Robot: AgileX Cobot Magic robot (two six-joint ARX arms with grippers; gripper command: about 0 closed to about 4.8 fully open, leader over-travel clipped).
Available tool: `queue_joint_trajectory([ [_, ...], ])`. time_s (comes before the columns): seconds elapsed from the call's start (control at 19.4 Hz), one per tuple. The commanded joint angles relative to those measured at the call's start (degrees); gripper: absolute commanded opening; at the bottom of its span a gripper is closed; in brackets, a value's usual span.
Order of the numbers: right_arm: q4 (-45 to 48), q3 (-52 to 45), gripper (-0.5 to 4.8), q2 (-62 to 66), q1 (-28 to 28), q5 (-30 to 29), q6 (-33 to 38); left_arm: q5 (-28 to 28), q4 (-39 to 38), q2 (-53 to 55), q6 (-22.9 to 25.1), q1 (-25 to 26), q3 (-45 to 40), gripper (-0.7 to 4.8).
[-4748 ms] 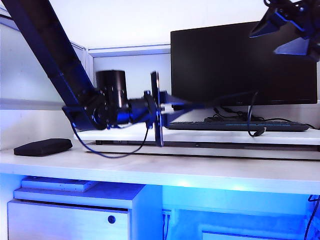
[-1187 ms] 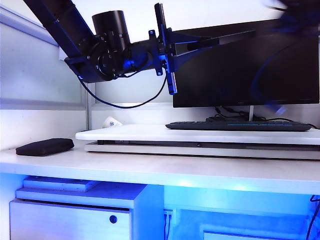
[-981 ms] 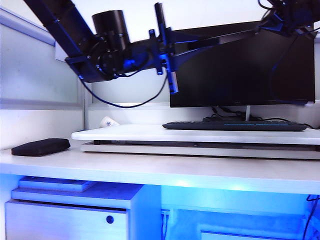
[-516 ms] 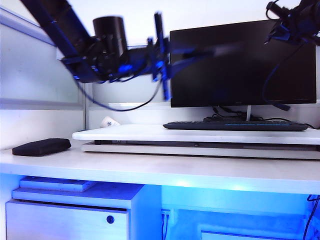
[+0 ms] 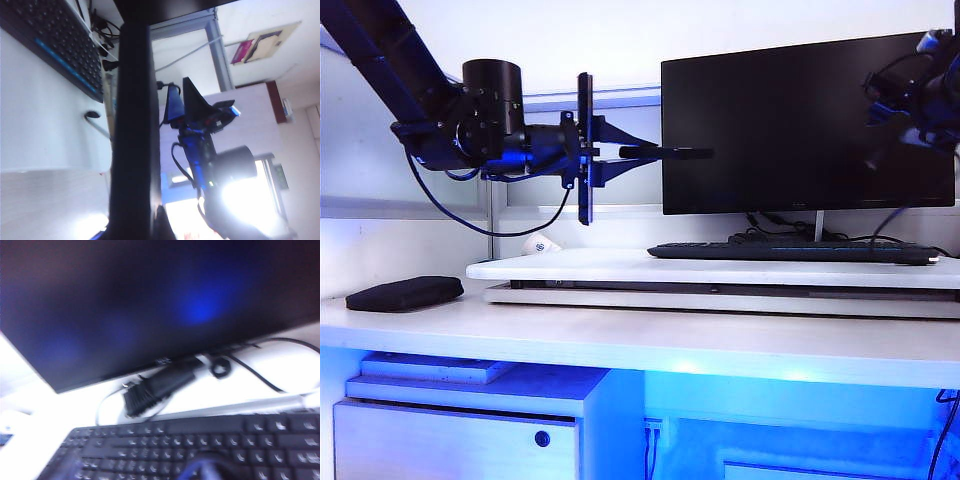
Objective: Unplug the data cable of the portable hard drive.
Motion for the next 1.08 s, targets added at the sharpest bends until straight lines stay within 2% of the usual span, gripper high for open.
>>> queue_joint_trajectory([
  [0.05,-6.1,0.8,3.82,-0.3,-0.1,0.4,0.0,-6.3,-3.7,-0.4,2.0,0.1,0.3,-0.06],
  [0.15,-13.9,1.8,3.82,-0.3,-0.1,1.2,0.1,-11.9,-7.1,-0.4,2.2,0.4,0.3,-0.06],
  [0.26,-20.2,2.0,3.81,-0.3,-0.1,1.3,2.2,-13.5,-9.8,-0.4,4.5,0.4,0.3,-0.06],
  [0.36,-27.4,2.0,3.82,-0.3,-0.1,-1.3,6.8,-15.6,-13.1,-0.4,5.7,0.4,0.3,-0.06],
  [0.41,-29.9,2.0,3.82,-0.4,-0.1,-1.8,6.6,-16.3,-14.0,-0.4,7.1,0.4,0.3,-0.06],
  [0.62,-35.5,2.0,3.83,-0.5,0.2,-5.0,6.4,-25.2,-19.4,-0.4,14.0,1.1,0.4,-0.06],
  [0.67,-36.0,2.0,3.83,-0.5,0.2,-6.5,6.4,-28.2,-24.1,0.2,19.6,1.9,2.0,-0.06],
  [0.77,-35.9,2.0,3.84,-0.5,0.3,-7.9,6.4,-28.4,-28.4,2.1,23.3,2.8,6.4,-0.06],
  [0.98,-35.9,2.0,4.01,-0.5,0.5,-11.2,6.4,-28.7,-35.9,5.4,24.5,4.1,14.9,-0.06],
  [1.03,-35.9,2.0,4.52,-0.6,0.8,-11.1,6.4,-28.5,-37.9,5.7,26.0,4.2,15.8,-0.05],
  [1.08,-35.9,2.0,4.79,-0.6,0.8,-11.1,6.4,-27.7,-38.8,5.7,26.9,4.2,15.9,0.04],
])
